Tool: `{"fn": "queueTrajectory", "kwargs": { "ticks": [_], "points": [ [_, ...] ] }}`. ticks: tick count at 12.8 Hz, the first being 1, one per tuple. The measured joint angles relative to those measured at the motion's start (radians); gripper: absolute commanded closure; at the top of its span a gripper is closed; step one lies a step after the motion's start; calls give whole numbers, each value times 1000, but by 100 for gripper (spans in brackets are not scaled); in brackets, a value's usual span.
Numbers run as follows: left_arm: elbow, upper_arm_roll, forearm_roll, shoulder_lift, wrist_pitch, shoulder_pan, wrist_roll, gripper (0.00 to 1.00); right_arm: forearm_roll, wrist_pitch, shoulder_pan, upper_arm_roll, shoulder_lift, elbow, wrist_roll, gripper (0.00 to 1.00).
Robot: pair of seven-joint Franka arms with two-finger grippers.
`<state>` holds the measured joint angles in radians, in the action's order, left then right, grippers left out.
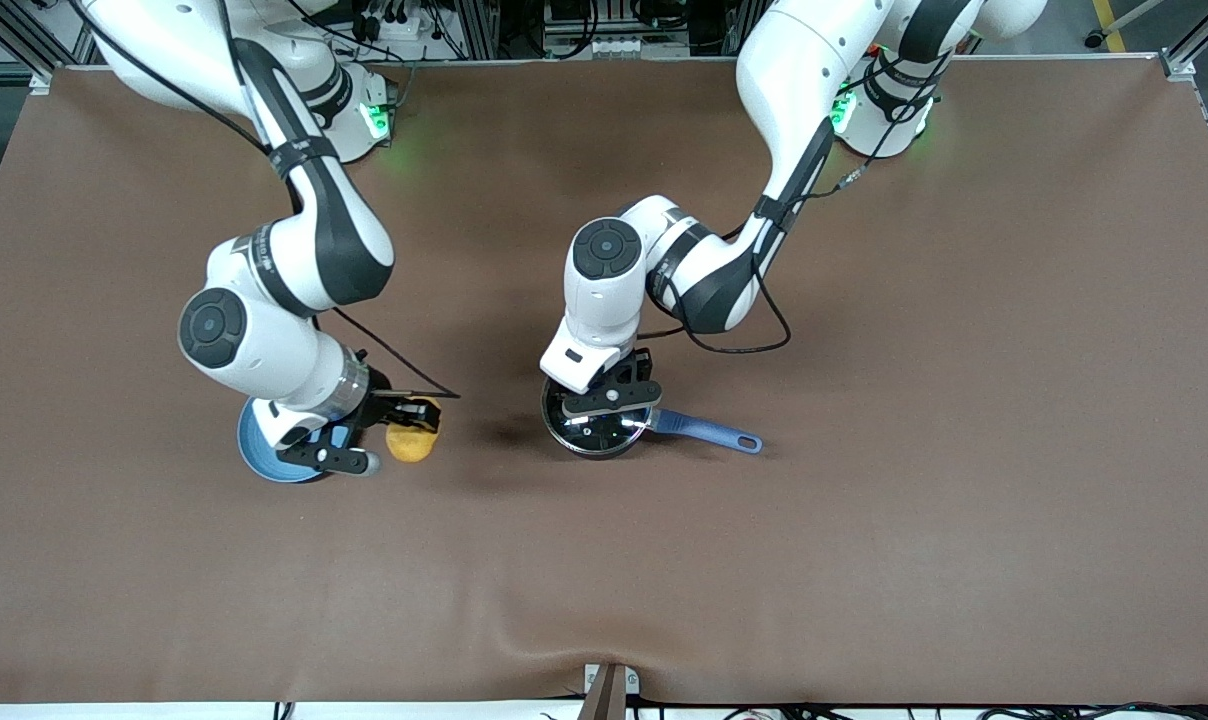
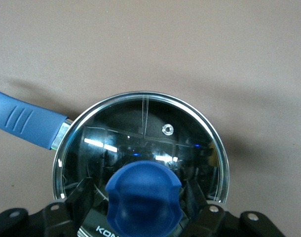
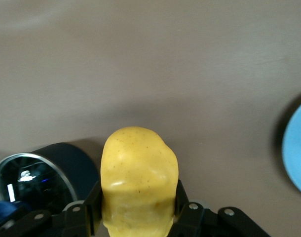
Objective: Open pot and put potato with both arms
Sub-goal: 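Lift the glass lid with the left gripper while the right gripper carries potato, then move the lid aside with the left gripper while the right gripper lowers potato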
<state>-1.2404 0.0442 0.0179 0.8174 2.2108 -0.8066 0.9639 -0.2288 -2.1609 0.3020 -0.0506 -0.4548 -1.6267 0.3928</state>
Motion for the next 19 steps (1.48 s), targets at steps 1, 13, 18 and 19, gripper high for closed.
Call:
{"fn": "queueTrajectory", "kwargs": {
  "ticks": [1,13,18,19],
  "points": [
    [0,1,0,1,3,0,0,32,-4,0,11,0,0,10,3,100],
    [33,2,-5,-38,-8,45,-4,100,-156,-2,46,0,0,50,23,100],
    [34,4,-66,-175,-130,149,-150,100,-184,-63,116,-1,-10,52,62,100],
    [33,4,-66,-190,-161,162,-168,100,-184,-91,149,-1,-20,52,79,100]
  ]
}}
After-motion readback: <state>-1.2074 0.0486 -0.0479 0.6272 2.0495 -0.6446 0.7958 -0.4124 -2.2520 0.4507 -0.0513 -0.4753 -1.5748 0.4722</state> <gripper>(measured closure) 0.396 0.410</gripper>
